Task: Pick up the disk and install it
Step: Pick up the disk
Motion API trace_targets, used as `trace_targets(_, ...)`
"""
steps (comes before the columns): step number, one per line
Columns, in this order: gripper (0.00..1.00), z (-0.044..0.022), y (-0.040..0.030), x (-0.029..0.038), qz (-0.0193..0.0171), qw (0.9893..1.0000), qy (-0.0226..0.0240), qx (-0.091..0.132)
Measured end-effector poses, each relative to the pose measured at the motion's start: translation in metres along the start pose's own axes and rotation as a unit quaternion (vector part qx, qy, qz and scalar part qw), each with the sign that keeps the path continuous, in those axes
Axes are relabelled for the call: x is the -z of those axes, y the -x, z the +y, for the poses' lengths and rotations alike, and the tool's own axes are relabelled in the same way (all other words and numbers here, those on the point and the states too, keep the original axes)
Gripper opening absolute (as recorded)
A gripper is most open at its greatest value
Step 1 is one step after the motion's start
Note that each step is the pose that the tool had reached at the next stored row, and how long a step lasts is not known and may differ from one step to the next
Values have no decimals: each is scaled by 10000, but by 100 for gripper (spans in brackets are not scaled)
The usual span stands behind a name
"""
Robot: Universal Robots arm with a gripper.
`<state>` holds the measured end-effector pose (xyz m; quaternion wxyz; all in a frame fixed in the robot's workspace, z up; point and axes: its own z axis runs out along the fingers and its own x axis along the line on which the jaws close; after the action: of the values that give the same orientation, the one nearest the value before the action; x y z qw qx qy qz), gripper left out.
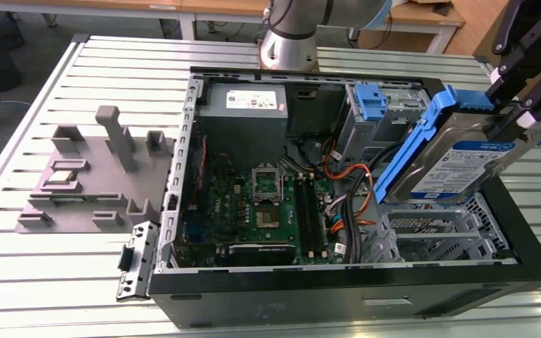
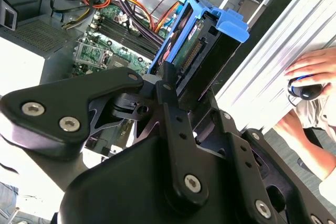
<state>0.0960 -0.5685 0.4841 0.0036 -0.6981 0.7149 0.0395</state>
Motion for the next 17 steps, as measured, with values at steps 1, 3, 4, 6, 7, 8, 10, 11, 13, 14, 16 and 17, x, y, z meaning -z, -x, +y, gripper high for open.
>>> trace_targets(1,35,0,0,0,0,10000,0,0)
trace_targets(3,35,-8,0,0,0,10000,0,1)
trace_targets(4,35,-14,0,0,0,10000,0,1)
trace_targets(6,35,-25,1,1,0,10000,0,0)
trace_targets(7,35,-29,1,1,0,10000,0,0)
trace_targets(8,35,-32,1,1,0,10000,0,0)
trace_targets(10,35,-40,1,2,0,10000,0,0)
trace_targets(11,35,-46,1,2,0,10000,0,0)
trace_targets(13,35,-59,1,3,0,10000,0,0)
trace_targets(14,35,-66,1,3,0,10000,0,0)
trace_targets(16,35,-81,2,4,0,10000,0,0)
trace_targets(17,35,-88,2,4,0,10000,0,0)
